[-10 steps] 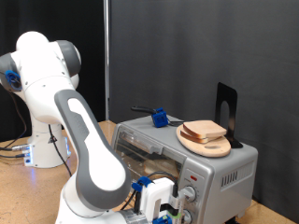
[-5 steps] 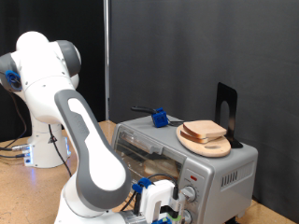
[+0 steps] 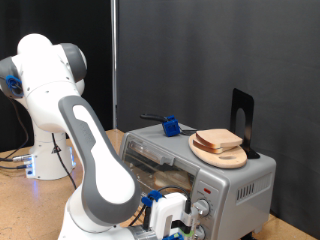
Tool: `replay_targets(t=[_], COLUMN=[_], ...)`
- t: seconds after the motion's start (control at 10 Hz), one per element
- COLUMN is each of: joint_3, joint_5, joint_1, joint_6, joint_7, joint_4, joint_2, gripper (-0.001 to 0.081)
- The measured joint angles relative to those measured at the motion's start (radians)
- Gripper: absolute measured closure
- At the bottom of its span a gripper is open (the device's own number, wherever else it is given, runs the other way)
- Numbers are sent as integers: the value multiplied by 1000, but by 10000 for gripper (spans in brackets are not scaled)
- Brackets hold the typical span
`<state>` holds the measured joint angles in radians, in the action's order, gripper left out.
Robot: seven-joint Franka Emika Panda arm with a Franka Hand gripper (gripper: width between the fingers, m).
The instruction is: Make a piece of toast with the oven
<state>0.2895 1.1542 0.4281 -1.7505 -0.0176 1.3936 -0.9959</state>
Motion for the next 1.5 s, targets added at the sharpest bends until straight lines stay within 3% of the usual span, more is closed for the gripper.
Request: replay_targets(t=[0.1,0.2,0.3,0.6,1.5], joint_3=[0,0,0,0,12], joint_5=[-5,-19,-35,-71,-44], joint_1=[0,0,-1,-1,-4], joint_6=[0,0,3,28,22], joint_7=[0,2,7,23,-8], joint_4=[-1,-3,-6,-21,-50], joint_2=[0,0,0,-4,-32], gripper=[201,201,49,0,-2])
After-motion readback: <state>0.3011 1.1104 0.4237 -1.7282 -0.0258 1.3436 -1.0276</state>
